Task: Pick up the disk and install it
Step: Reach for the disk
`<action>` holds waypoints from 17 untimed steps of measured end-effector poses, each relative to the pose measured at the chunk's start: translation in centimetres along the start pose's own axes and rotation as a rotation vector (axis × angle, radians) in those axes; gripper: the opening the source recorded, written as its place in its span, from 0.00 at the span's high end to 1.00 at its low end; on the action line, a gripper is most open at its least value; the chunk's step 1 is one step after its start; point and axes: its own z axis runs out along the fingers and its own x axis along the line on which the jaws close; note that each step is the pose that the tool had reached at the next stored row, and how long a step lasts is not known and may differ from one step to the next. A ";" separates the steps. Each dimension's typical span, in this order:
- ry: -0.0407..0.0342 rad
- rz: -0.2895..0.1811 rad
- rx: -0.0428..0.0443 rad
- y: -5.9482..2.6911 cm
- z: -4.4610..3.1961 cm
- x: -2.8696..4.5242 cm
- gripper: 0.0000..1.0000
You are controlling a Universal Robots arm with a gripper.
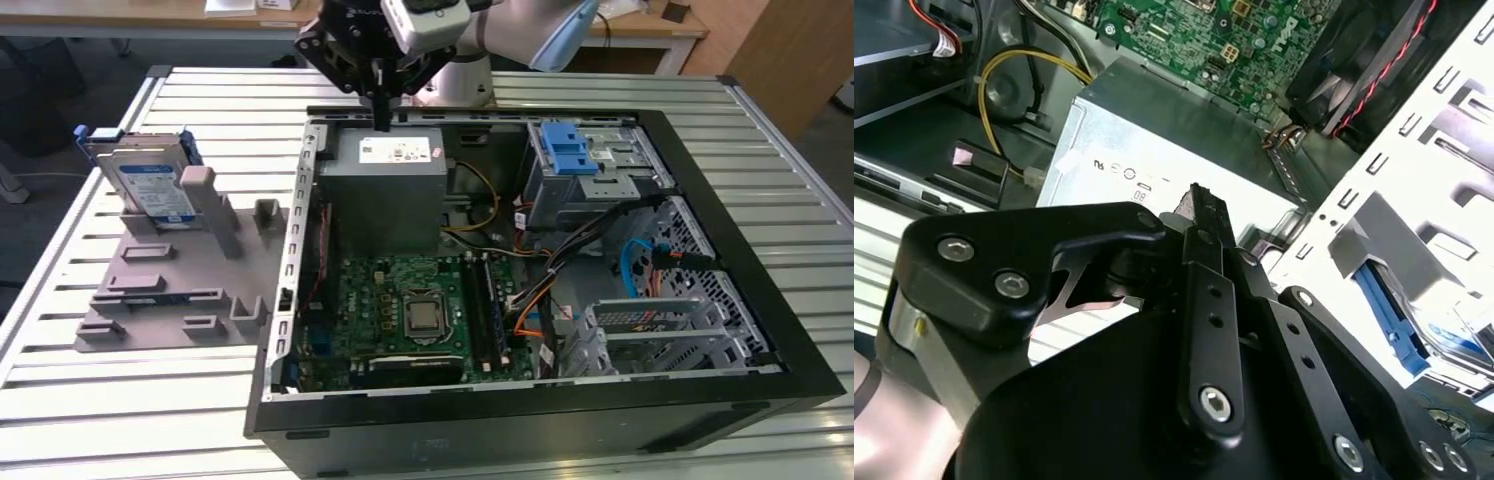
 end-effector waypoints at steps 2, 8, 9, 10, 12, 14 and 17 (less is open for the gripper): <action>0.0000 0.000 0.0000 -0.01 0.00 0.10 0.89; 0.0000 0.000 -0.0001 -0.04 0.01 0.43 0.89; 0.0000 0.000 0.0000 -0.04 0.00 0.50 0.89; 0.0000 0.000 -0.0001 -0.05 0.00 0.57 0.89; 0.0000 0.000 0.0000 -0.06 0.00 0.72 0.89; 0.0000 0.000 0.0000 -0.07 0.00 0.88 0.89; 0.0000 0.000 0.0000 -0.07 0.00 1.20 0.89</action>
